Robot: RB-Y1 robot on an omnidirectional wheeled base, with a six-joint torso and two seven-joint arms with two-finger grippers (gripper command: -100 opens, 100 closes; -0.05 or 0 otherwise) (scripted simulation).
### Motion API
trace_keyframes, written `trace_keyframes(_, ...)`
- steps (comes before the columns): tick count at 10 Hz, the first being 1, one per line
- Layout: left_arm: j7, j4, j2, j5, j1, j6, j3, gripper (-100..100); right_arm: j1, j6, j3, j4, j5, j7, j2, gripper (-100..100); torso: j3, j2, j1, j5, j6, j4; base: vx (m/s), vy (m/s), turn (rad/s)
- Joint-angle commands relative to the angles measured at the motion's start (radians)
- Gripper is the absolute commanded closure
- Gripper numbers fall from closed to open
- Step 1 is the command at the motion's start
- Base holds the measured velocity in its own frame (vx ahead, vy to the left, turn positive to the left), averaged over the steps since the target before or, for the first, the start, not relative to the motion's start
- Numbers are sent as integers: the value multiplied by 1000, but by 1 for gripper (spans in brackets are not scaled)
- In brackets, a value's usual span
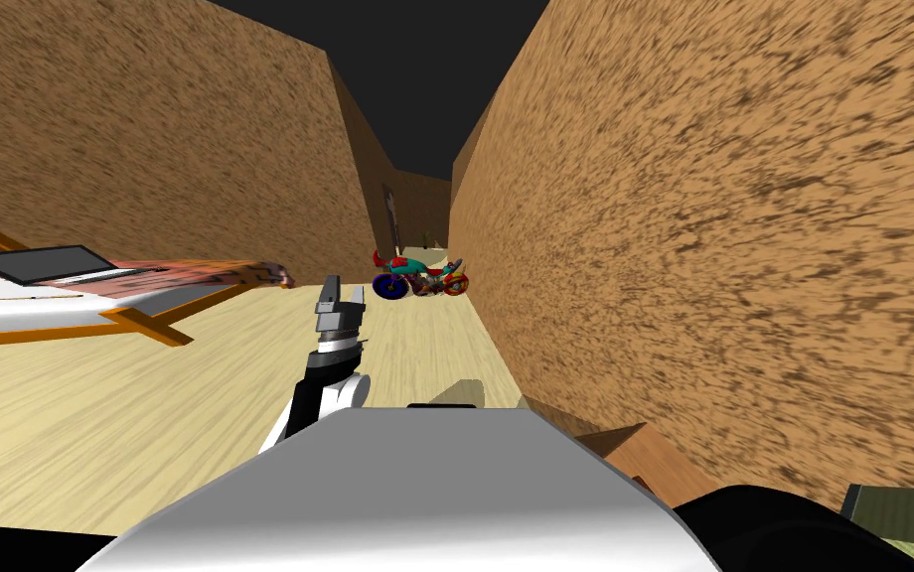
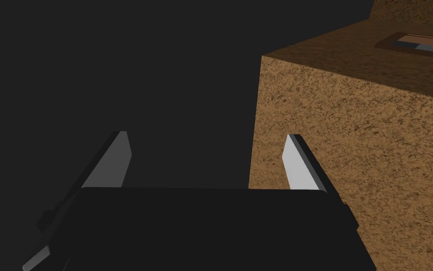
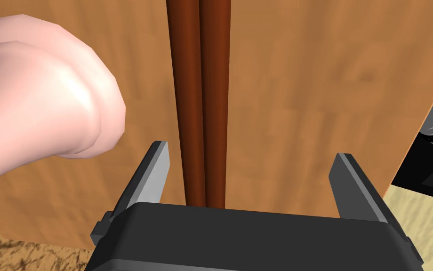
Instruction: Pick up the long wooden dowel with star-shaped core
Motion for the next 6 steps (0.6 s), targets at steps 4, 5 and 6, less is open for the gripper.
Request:
trace_keyframes(4,0,0,0,0,0,0,0,0,0,0,0,0,0,0,0,100,4,7,-2,-1,0,2,5,2,2)
trace_keyframes(5,0,0,0,0,0,0,0,0,0,0,0,0,0,0,0,100,4,7,-3,-1,0,2,0,0,0)
trace_keyframes(6,0,0,0,0,0,0,0,0,0,0,0,0,0,0,0,0,4,7,-3,-1,1,2,0,0,0)
